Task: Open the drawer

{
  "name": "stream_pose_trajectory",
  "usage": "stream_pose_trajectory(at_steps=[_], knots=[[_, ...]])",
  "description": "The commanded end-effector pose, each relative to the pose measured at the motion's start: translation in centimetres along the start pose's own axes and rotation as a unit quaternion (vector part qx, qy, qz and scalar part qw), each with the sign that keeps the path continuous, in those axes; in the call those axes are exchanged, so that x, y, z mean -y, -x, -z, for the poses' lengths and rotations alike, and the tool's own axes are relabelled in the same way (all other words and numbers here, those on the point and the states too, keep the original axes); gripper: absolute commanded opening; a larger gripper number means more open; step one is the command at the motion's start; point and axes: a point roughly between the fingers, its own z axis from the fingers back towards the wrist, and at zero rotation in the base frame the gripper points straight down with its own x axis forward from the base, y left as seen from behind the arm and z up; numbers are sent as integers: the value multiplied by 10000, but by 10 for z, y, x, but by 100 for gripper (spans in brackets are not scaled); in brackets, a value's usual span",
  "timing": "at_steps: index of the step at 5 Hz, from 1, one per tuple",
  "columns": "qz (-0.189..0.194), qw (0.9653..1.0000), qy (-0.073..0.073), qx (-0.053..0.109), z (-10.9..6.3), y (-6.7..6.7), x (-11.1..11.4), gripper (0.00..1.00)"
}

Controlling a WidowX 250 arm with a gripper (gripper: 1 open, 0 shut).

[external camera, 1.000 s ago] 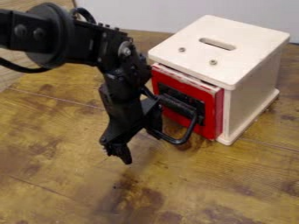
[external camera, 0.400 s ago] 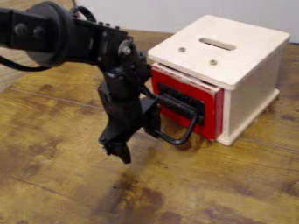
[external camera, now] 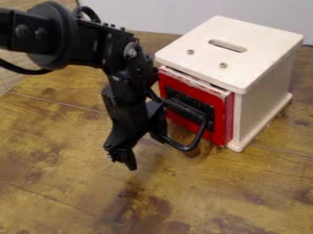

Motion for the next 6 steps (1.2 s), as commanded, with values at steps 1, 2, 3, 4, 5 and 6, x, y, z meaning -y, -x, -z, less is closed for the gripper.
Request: stream_pose_trajectory(at_steps=[1, 2, 3, 4, 5, 6], knots=[[-180, 9993, 274, 170, -17, -15, 8, 100], [-247, 9992, 266, 188, -16, -16, 6, 100], [-317, 9990, 259, 205, -15, -17, 4, 100], [-387, 9987, 250, 222, -16, -18, 2, 100], [-457, 9984, 235, 241, -17, -19, 1, 100], [-522, 9981, 220, 263, -18, -21, 0, 100]])
